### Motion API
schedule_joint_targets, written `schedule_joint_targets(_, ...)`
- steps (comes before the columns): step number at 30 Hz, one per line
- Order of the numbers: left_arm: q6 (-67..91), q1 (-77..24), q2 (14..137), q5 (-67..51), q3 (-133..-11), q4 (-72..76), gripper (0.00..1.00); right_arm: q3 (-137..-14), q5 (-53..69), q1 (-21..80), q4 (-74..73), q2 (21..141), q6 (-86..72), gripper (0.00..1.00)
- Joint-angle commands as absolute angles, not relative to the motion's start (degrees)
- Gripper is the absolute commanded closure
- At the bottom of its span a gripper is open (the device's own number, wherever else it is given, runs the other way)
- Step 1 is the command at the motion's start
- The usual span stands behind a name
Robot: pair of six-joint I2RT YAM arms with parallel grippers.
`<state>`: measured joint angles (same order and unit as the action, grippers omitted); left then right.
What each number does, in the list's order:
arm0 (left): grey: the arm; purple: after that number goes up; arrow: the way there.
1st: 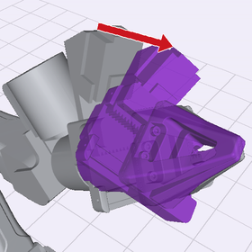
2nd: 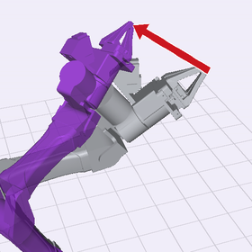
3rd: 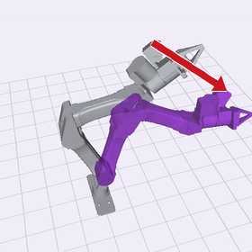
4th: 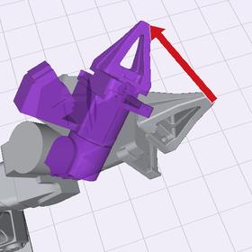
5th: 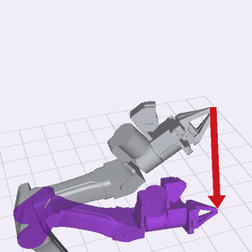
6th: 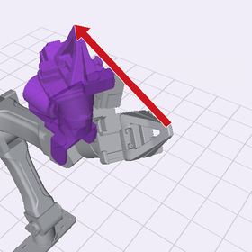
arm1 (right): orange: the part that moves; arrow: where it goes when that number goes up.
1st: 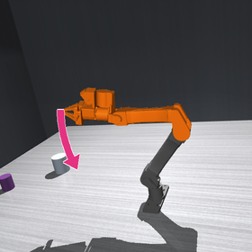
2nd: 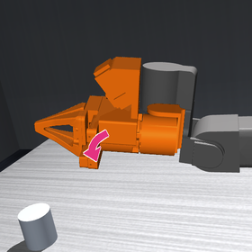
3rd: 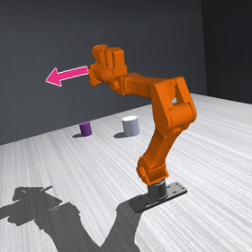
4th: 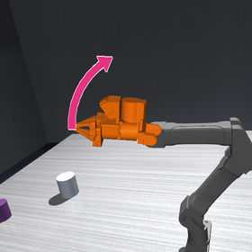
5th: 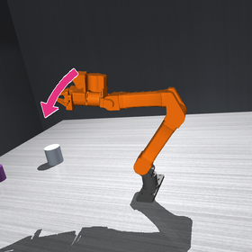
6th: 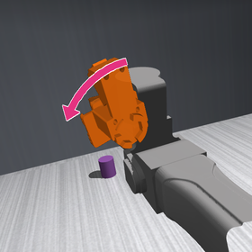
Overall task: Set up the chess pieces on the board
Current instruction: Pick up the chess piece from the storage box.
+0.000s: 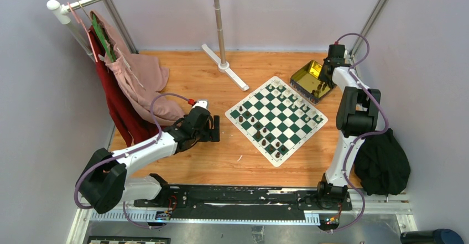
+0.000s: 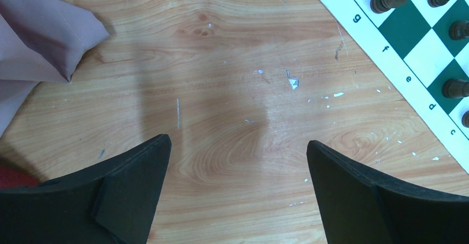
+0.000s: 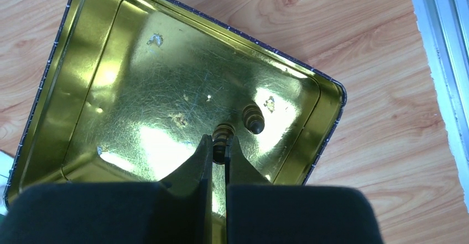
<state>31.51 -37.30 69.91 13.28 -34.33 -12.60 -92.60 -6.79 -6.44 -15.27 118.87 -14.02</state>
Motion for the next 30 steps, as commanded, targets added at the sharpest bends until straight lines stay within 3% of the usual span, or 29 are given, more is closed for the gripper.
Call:
schedule_joint_targets(1,31.16,-37.20,70.49,14.32,-34.25,-12.28,0.00,-91.24,-5.04,-7.08,-14.62,116.30,-15.11,1.00)
schedule_joint_targets(15,30.93,-37.20,67.83,14.76,-33.21,-12.22,0.00,-93.96,-2.07,-3.75,-17.39,110.20,-12.61,1.00)
schedule_joint_targets(30,31.08,-37.18,60.57,14.68,-31.35,-14.59,0.00,-86.87,-1.52,15.51,-24.72,95.81,-8.65,1.00)
